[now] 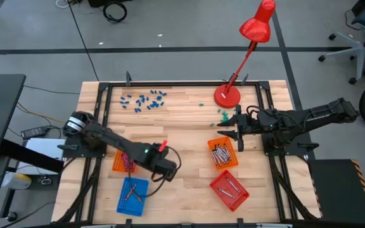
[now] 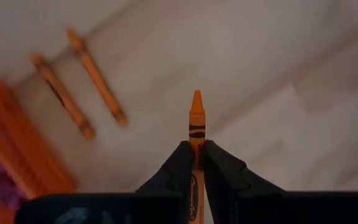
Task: Sort crayons
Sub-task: Put the orange crayon into the blue bin
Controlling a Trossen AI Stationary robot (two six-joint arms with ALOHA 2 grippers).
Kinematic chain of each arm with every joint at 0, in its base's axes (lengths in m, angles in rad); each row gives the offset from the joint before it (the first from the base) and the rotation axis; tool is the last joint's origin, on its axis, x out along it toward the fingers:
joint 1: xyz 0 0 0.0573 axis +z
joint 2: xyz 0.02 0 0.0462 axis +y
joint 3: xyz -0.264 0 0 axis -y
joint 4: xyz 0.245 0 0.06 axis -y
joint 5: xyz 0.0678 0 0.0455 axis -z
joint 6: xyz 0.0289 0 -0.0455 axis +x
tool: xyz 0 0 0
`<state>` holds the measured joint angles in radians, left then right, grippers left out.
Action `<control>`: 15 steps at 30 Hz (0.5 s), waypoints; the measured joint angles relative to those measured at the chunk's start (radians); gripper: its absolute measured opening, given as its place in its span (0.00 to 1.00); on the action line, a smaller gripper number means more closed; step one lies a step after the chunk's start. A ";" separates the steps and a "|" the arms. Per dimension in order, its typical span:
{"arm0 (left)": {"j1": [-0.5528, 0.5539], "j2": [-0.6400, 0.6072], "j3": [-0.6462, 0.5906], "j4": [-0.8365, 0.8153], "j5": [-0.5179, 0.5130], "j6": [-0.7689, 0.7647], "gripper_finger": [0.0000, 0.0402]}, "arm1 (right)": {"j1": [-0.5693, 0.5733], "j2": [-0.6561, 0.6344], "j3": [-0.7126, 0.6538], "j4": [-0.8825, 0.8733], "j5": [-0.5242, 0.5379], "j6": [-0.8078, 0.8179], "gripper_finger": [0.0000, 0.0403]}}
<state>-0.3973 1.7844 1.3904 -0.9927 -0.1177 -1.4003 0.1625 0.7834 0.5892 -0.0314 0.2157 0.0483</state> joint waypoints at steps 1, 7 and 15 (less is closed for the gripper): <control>-0.017 0.000 0.014 -0.017 0.007 -0.016 0.09 | 0.000 0.000 0.000 0.000 0.000 0.001 0.35; -0.135 -0.001 0.064 -0.037 0.018 -0.108 0.10 | 0.000 0.000 0.000 0.000 0.000 0.001 0.35; -0.317 0.002 0.069 -0.073 0.018 -0.222 0.10 | 0.000 0.000 0.000 0.009 0.000 0.001 0.35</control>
<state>-0.7143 1.7863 1.4589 -1.0657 -0.0992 -1.6221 0.1626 0.7836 0.5892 -0.0223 0.2157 0.0496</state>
